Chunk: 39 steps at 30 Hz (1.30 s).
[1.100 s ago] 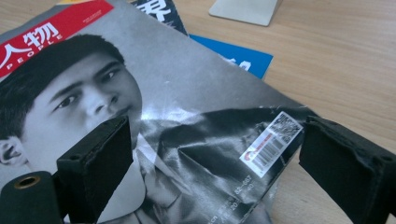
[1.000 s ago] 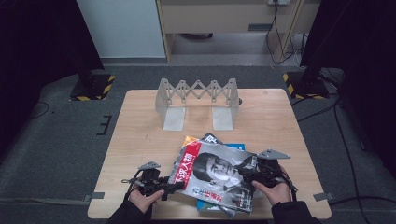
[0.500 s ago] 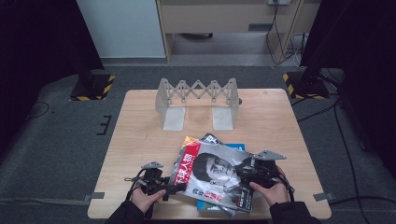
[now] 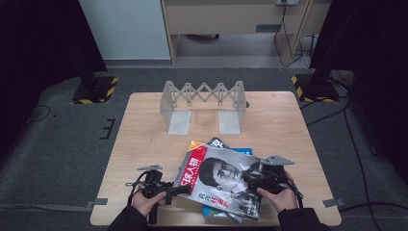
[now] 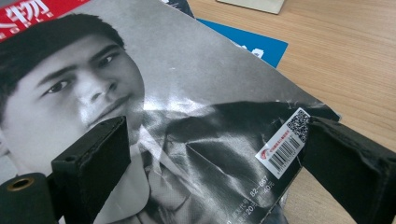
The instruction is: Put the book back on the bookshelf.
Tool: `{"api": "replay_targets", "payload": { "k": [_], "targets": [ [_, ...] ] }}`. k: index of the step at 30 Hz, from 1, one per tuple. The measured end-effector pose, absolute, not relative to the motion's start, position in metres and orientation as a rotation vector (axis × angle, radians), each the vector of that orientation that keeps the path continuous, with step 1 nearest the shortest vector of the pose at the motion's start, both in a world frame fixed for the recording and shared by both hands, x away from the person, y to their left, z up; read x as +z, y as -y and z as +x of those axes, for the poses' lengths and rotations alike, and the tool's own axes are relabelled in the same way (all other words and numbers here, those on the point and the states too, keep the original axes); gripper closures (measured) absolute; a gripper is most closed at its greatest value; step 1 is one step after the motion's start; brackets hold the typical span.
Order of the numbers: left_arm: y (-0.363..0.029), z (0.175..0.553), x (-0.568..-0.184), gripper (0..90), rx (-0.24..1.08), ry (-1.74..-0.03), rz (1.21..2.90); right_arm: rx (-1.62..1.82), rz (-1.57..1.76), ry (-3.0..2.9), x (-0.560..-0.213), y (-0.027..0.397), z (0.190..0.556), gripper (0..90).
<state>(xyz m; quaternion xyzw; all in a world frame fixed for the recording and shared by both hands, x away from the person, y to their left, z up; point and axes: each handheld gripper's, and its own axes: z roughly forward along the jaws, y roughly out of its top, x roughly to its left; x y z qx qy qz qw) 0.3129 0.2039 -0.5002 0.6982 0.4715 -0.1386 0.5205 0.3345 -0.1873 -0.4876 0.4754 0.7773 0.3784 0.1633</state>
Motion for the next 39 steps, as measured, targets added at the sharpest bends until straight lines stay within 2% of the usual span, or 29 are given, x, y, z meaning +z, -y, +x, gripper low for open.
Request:
{"api": "replay_targets", "payload": {
  "k": [5, 9, 10, 17, 23, 39],
  "targets": [
    [-0.196, 0.316, -0.49, 50.8, -0.271, -1.122, 1.67, 1.092, 1.361, -2.209, -0.49, 0.188, 0.335, 6.8],
    [-0.188, 0.321, -0.491, 53.5, -0.274, -1.14, 1.696, 1.091, 1.365, -2.212, -0.49, 0.188, 0.335, 6.6],
    [-0.186, 0.322, -0.491, 57.3, -0.272, -1.151, 1.698, 1.092, 1.366, -2.212, -0.49, 0.188, 0.335, 6.6],
    [-0.183, 0.328, -0.488, 66.4, -0.316, -1.212, 1.693, 1.09, 1.368, -2.201, -0.488, 0.189, 0.335, 8.0],
    [-0.182, 0.333, -0.471, 74.6, -0.296, -1.224, 1.668, 1.105, 1.389, -2.148, -0.483, 0.199, 0.337, 8.5],
    [-0.174, 0.351, -0.438, 81.6, -0.166, -1.184, 1.683, 1.021, 1.492, -2.003, -0.483, 0.248, 0.348, 9.6]
  ]
}}
